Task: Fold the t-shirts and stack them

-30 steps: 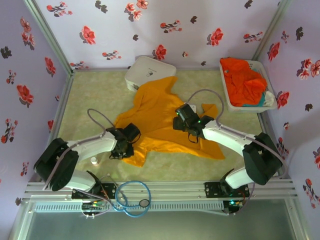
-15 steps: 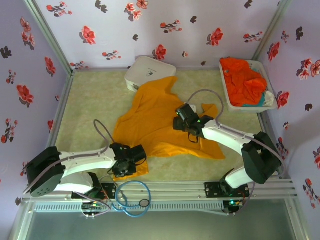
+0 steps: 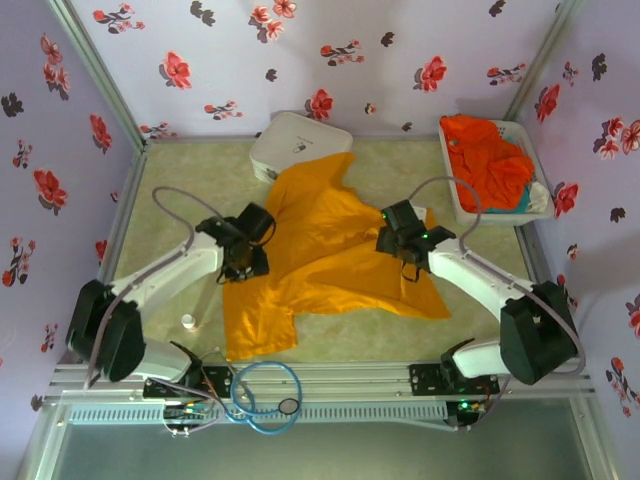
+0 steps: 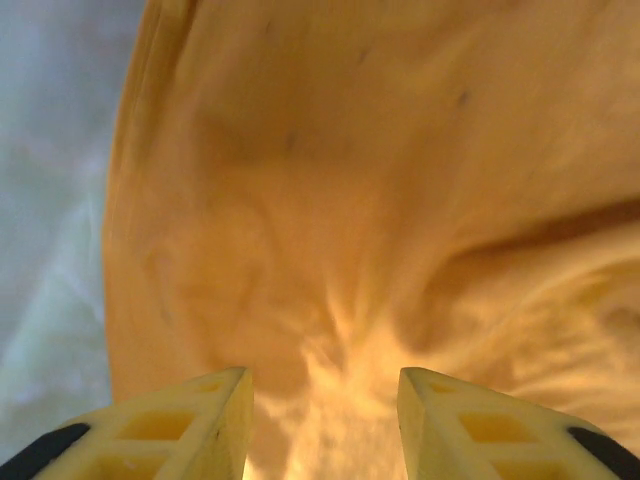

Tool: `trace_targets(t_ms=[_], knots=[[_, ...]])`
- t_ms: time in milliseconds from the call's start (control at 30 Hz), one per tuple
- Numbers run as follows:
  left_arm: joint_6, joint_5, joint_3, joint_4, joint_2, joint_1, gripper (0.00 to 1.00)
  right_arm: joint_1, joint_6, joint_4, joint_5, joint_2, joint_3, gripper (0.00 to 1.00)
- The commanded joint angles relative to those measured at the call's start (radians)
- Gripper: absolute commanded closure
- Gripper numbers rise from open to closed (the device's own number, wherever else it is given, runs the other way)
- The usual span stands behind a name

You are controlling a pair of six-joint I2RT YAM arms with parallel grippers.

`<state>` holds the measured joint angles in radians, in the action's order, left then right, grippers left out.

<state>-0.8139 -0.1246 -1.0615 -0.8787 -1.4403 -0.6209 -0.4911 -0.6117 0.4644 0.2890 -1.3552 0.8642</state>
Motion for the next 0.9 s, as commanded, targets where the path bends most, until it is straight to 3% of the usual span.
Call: trace_targets(t_ms=[0, 233, 467, 667, 767, 833, 867], knots=[[0.233, -0.027, -0.108, 0.054, -0.117, 0.038, 0.55, 0.068, 0.022, 0.081, 0.015, 0.026, -0.021, 0.29], [0.414, 0.011, -0.334, 0.128, -0.404, 0.052, 0.52, 0.177, 0.075, 0.098, -0.061, 0.022, -0.049, 0.23], [0.452, 0.053, -0.393, 0.195, -0.562, 0.104, 0.52, 0.212, 0.106, 0.035, -0.185, -0.114, -0.043, 0.26], [0.365, 0.037, -0.222, 0.243, -0.516, 0.194, 0.55, 0.259, 0.078, -0.034, -0.23, -0.166, -0.075, 0.44], [0.358, 0.012, -0.156, 0.249, -0.481, 0.214, 0.56, 0.266, 0.074, -0.034, -0.227, -0.179, -0.076, 0.68], [0.347, -0.017, -0.131, 0.222, -0.47, 0.221, 0.56, 0.275, 0.057, -0.026, -0.203, -0.167, -0.085, 0.9], [0.337, -0.028, -0.115, 0.215, -0.463, 0.225, 0.56, 0.281, 0.05, -0.024, -0.197, -0.157, -0.093, 0.95]])
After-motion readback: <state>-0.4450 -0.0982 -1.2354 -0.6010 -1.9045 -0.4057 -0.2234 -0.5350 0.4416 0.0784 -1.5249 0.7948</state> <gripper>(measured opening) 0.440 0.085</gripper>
